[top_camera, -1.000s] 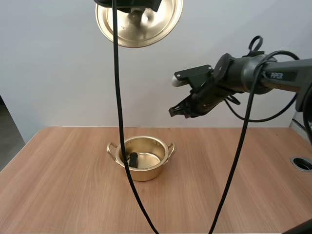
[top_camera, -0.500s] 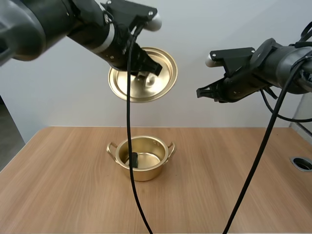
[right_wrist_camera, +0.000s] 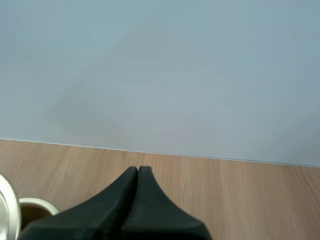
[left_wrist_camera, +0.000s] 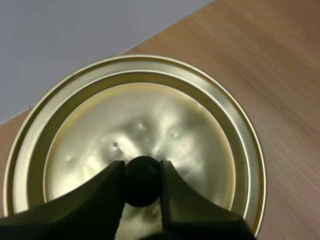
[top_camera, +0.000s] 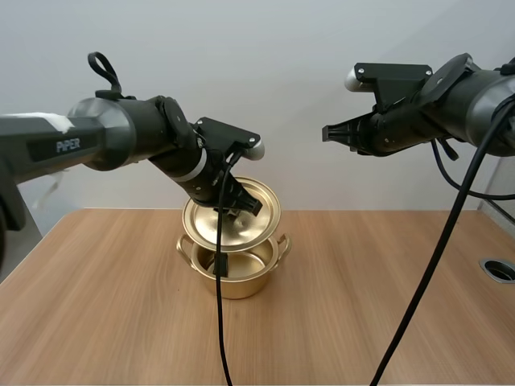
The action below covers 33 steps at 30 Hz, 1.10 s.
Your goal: Open the pot, put the car inside, and close it
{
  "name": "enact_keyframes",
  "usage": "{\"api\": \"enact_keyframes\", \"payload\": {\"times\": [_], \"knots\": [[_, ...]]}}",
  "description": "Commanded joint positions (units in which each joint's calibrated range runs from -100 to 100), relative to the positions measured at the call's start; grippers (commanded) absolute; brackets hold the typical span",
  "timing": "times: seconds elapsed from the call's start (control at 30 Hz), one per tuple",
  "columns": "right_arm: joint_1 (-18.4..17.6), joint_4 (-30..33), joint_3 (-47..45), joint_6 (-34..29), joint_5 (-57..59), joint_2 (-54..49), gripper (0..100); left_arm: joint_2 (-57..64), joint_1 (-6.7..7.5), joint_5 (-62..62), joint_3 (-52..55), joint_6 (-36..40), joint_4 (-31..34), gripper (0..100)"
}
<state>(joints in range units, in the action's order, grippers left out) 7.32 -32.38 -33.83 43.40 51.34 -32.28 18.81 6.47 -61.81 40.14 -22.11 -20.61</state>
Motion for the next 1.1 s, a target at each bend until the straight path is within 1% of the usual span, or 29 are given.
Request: {"api": "enact_keyframes", "payload": {"times": [0.0, 0.57, 0.63, 0.67, 0.73, 0.8, 0.87, 0.9, 0.93, 1.07], "knots": [[0.04, -0.02, 0.0, 0.36, 0.1, 0.03, 0, -2.2, 0.02, 0.95, 0.02, 0.02, 0.05, 0], [0.04, -0.02, 0.0, 2.6, 0.1, 0.03, 0, -11.87, 0.02, 2.21, 0.02, -0.7, 0.05, 0], [0.04, -0.02, 0.0, 2.6, 0.1, 0.03, 0, -11.88, 0.02, 2.21, 0.02, -0.7, 0.05, 2], [0.04, -0.02, 0.0, 2.6, 0.1, 0.03, 0, -11.88, 0.02, 2.21, 0.02, -0.7, 0.05, 6], [0.04, -0.02, 0.0, 2.6, 0.1, 0.03, 0, -11.88, 0.02, 2.21, 0.02, -0.7, 0.05, 17], [0.04, -0.02, 0.0, 2.6, 0.1, 0.03, 0, -11.88, 0.02, 2.21, 0.02, -0.7, -0.1, 36], [0.04, -0.02, 0.0, 2.6, 0.1, 0.03, 0, -11.88, 0.02, 2.39, 0.02, -0.7, -0.24, 52], [0.04, -0.02, 0.0, 2.6, 0.1, 0.03, 0, -11.88, 0.02, 2.39, 0.02, -0.7, -0.38, 59], [0.04, -0.02, 0.0, 2.6, 0.1, 0.03, 0, -11.88, 0.02, 2.39, 0.02, -0.7, -0.38, 62], [0.04, -0.02, 0.0, 2.6, 0.1, 0.03, 0, -11.2, 0.02, 2.02, -0.29, -0.7, -0.26, 63]]}}
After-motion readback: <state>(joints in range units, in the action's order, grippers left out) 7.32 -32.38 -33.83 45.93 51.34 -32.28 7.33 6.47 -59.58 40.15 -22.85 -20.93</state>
